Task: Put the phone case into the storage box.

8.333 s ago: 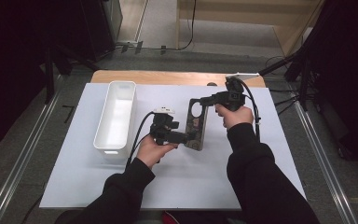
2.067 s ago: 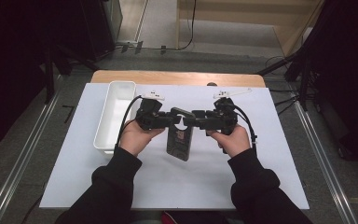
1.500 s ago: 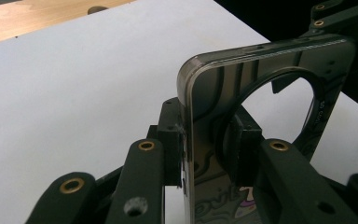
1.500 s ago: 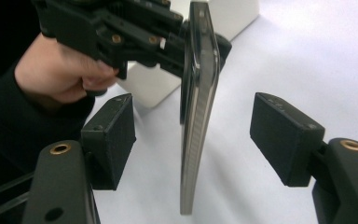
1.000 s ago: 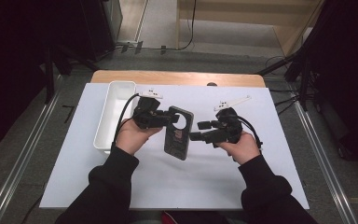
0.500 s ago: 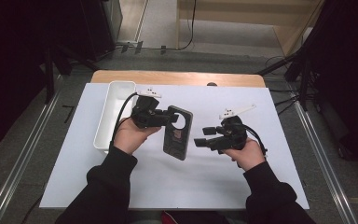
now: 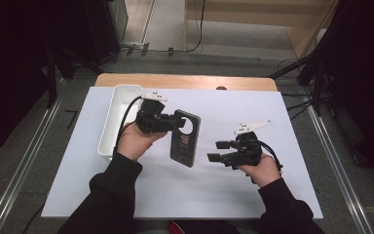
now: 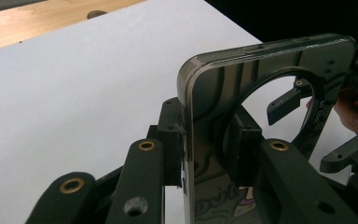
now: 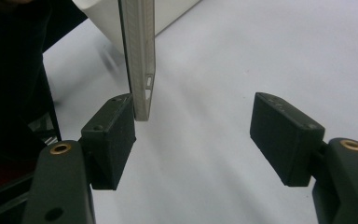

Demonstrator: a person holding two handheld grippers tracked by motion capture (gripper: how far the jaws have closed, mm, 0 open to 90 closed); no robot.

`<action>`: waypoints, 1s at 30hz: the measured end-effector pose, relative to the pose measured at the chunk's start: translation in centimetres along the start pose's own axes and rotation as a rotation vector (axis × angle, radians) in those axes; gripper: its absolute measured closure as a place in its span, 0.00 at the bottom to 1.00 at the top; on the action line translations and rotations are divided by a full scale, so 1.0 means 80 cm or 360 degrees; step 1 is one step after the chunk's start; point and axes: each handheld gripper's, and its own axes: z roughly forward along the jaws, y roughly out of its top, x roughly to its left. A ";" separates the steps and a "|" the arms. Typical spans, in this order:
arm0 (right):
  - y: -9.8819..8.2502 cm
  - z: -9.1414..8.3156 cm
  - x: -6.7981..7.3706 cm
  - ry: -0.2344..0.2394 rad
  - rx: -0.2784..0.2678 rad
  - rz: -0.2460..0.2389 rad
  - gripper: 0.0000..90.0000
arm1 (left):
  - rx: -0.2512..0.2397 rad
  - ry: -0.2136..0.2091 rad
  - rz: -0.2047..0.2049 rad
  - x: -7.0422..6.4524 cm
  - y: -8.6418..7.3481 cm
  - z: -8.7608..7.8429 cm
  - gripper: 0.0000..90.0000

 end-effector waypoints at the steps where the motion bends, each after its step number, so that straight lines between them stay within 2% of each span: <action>1: -0.002 0.000 0.000 0.0001 -0.0003 0.0004 0.33 | 0.0004 -0.0006 -0.0002 0.001 0.000 -0.001 0.79; 24: -0.050 -0.006 -0.004 -0.0027 -0.0012 0.0002 0.33 | -0.0002 0.0011 -0.0010 0.007 0.001 -0.010 0.79; 30: -0.061 -0.007 -0.007 -0.0030 -0.0040 0.0011 0.33 | 0.0003 0.0027 -0.0009 0.009 0.001 -0.014 0.79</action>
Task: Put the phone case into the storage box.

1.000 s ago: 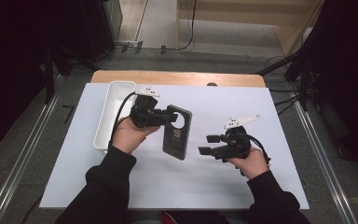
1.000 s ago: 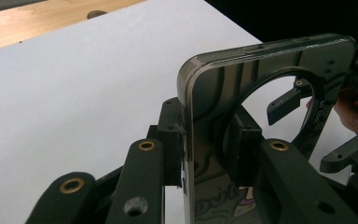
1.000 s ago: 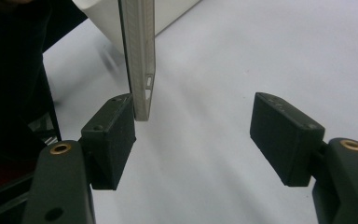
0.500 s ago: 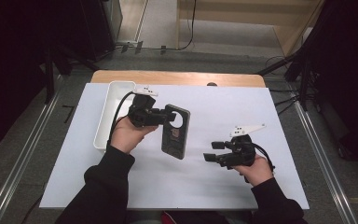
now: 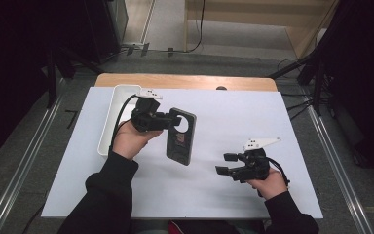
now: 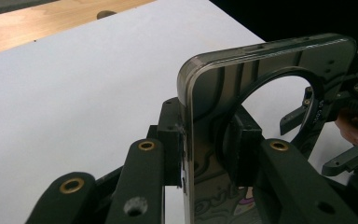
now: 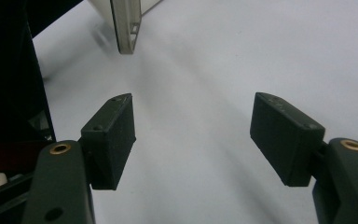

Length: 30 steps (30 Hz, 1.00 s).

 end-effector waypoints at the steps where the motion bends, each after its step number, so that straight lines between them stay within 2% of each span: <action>1: -0.002 0.000 0.000 0.0004 -0.0003 0.0004 0.33 | 0.0000 -0.0001 -0.0006 0.001 0.000 -0.001 0.79; 10: -0.021 -0.004 -0.001 -0.0021 0.0028 -0.0005 0.32 | -0.0015 0.0019 -0.0024 0.007 0.001 -0.010 0.79; 20: -0.034 -0.012 -0.001 -0.0048 0.0013 -0.0009 0.32 | -0.0027 0.0039 -0.0037 0.014 0.000 -0.021 0.79; 27: -0.039 -0.016 -0.001 -0.0066 0.0008 0.0015 0.32 | -0.0052 0.0041 -0.0073 0.023 0.000 -0.030 0.79; 30: -0.041 -0.017 0.001 -0.0070 0.0006 -0.0009 0.32 | -0.0066 0.0042 -0.0086 0.026 -0.001 -0.035 0.79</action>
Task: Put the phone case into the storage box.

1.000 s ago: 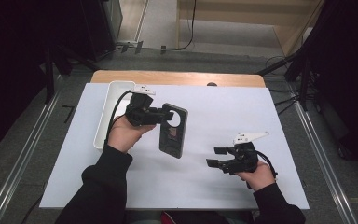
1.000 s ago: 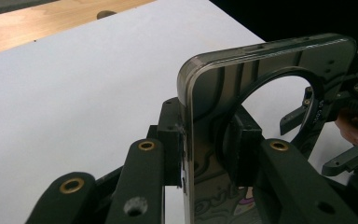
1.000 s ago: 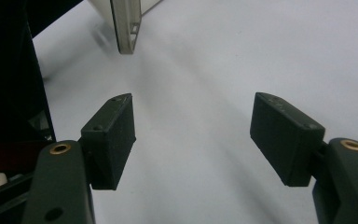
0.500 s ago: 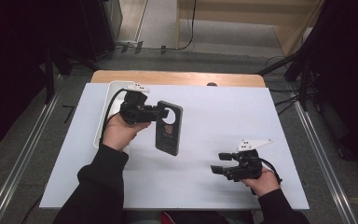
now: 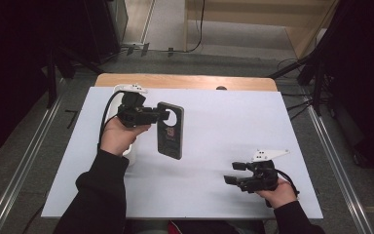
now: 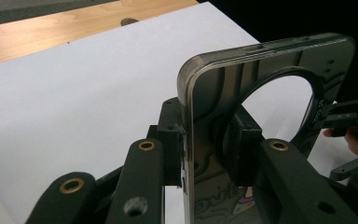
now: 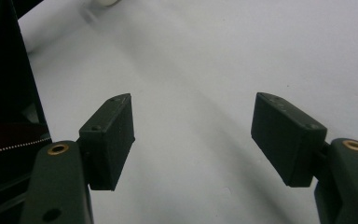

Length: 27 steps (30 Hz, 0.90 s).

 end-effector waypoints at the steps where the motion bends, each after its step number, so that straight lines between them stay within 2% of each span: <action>1: 0.000 0.000 0.001 0.0004 0.0005 -0.0007 0.32 | 0.0002 -0.0001 -0.0002 0.001 0.000 -0.001 0.79; 12: -0.001 0.001 0.002 0.0015 0.0000 -0.0012 0.32 | 0.0029 0.0033 -0.0033 0.006 0.004 0.000 0.79; 15: -0.001 0.000 0.001 0.0021 -0.0003 -0.0012 0.32 | 0.0026 0.0021 -0.0040 0.006 0.007 -0.002 0.79; 19: 0.000 0.001 0.001 0.0031 -0.0002 -0.0003 0.32 | 0.0021 0.0048 -0.0041 0.006 0.012 -0.008 0.79; 27: 0.003 0.005 0.001 0.0030 0.0010 -0.0034 0.32 | 0.0007 0.0122 -0.0029 0.012 0.023 -0.029 0.79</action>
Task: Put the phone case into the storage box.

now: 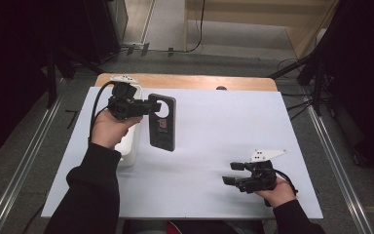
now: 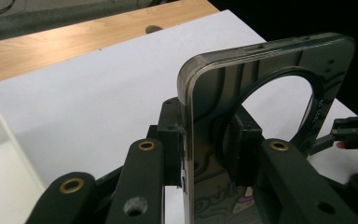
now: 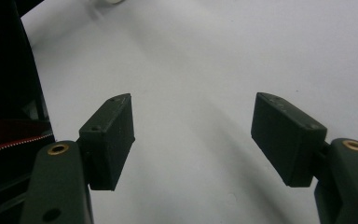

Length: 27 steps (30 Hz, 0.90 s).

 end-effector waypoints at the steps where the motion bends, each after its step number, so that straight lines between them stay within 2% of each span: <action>1: 0.000 0.001 0.000 0.0000 0.0002 -0.0008 0.32 | 0.0002 0.0007 0.0003 0.001 0.002 -0.003 0.79; 10: 0.003 0.006 0.002 0.0005 0.0025 -0.0037 0.32 | -0.0017 0.0053 -0.0011 0.009 0.007 -0.024 0.79; 15: 0.003 0.007 0.002 0.0015 0.0039 -0.0052 0.32 | -0.0024 0.0055 -0.0022 0.016 0.012 -0.038 0.79; 24: 0.003 0.008 0.001 0.0026 0.0042 -0.0058 0.32 | -0.0025 0.0122 -0.0008 0.022 0.026 -0.052 0.79; 27: 0.003 0.008 0.001 0.0028 0.0038 -0.0065 0.32 | -0.0029 0.0142 0.0018 0.027 0.029 -0.055 0.79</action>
